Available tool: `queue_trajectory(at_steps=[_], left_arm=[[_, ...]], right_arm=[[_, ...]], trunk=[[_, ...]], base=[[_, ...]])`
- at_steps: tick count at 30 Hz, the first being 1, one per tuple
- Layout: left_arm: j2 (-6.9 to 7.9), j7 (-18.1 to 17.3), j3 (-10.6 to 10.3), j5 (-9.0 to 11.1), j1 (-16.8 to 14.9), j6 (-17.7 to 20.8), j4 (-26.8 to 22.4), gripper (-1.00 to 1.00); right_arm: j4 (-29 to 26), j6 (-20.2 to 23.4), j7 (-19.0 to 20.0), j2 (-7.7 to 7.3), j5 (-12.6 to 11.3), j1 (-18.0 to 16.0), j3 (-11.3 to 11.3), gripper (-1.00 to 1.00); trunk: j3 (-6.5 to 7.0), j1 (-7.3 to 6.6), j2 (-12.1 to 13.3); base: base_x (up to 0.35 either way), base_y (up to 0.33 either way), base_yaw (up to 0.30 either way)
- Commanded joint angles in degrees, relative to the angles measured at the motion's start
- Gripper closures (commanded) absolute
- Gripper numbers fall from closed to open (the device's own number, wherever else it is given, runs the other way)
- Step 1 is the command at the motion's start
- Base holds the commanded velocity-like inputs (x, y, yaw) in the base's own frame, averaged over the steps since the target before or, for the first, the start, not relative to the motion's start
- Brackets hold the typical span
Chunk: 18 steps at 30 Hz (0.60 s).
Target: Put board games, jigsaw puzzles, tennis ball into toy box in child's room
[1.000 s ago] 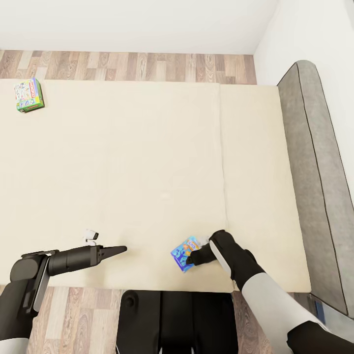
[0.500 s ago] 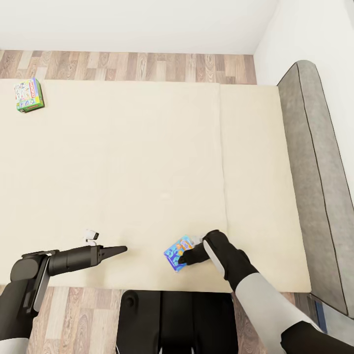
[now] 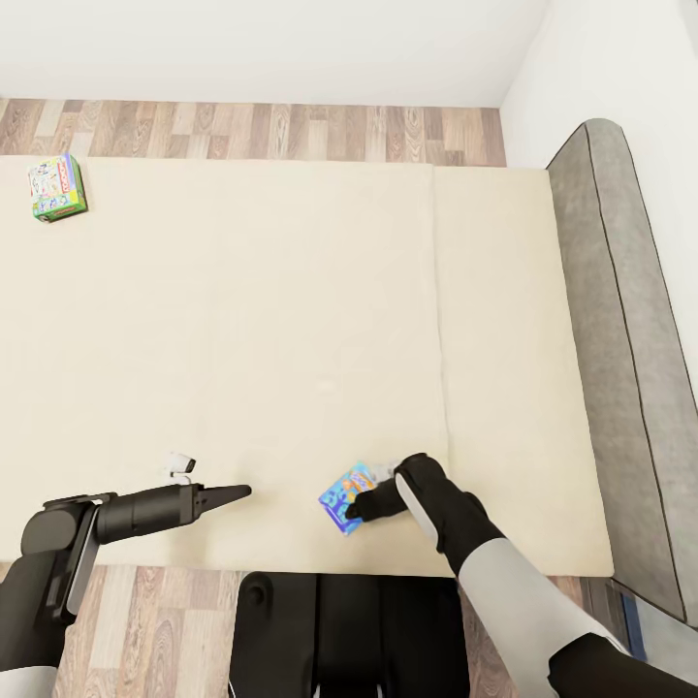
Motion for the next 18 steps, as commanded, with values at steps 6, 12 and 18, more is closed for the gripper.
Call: queue_trajectory(at_steps=[6,12,18], left_arm=[[-0.02,1.3,0.1,-0.1,0.0,0.6,0.0,-1.0],[-0.02,1.7,0.1,-0.1,0.0,0.6,0.0,-1.0],[-0.01,1.6,0.1,0.0,0.0,0.7,0.0,-1.0]], right_arm=[[0.0,-1.4,-0.3,0.95,-0.5,0.0,0.1,-1.0],[0.0,-1.7,-0.3,1.88,-0.4,0.0,0.1,-1.0],[0.0,-2.6,-0.3,1.88,-0.5,0.0,0.0,-1.0]], trunk=[[-0.06,0.03,-0.1],[-0.06,0.03,-0.1],[-0.06,0.03,-0.1]], base=[[0.0,0.0,0.0],[0.0,0.0,0.0],[0.0,0.0,0.0]])
